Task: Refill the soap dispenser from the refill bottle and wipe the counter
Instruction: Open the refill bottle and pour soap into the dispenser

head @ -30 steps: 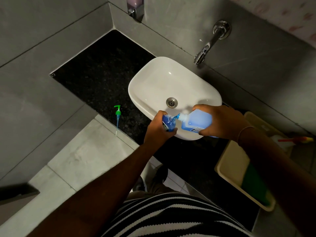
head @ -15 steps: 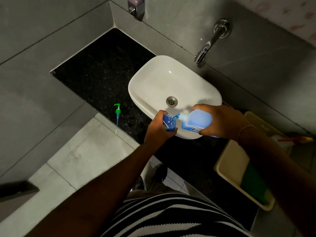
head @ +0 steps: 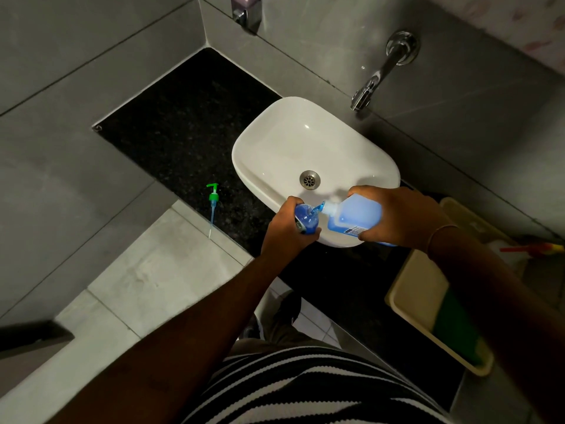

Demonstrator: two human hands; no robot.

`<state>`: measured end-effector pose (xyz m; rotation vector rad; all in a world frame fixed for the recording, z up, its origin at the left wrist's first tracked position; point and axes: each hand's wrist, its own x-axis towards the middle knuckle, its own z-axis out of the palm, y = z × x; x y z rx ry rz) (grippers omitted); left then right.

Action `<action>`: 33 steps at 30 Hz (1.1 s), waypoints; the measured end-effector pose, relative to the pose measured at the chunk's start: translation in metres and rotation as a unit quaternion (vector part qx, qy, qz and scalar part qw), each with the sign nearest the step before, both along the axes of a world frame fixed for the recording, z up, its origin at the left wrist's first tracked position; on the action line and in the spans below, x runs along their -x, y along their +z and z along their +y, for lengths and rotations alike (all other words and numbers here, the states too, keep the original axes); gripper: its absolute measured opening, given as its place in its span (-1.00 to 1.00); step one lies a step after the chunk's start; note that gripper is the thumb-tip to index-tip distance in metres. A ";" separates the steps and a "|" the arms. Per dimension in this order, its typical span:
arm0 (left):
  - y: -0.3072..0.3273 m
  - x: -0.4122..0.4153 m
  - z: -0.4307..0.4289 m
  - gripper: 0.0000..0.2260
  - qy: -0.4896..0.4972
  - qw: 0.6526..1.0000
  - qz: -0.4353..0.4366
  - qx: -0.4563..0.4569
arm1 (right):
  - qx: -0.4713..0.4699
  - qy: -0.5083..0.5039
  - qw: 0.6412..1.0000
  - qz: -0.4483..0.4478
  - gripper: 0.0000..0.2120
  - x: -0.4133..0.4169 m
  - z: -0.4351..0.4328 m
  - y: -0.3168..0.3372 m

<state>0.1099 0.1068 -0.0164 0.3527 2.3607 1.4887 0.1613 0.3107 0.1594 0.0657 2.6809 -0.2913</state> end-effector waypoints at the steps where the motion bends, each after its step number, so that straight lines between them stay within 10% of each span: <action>1: 0.000 0.000 0.000 -0.54 0.000 1.000 0.001 -0.002 | -0.001 -0.002 1.000 0.000 -0.29 0.000 0.000 0.000; 33: -0.003 0.003 -0.004 -0.53 0.009 1.000 -0.008 -0.023 | 0.023 0.010 1.000 0.015 -0.26 0.002 0.003 -0.010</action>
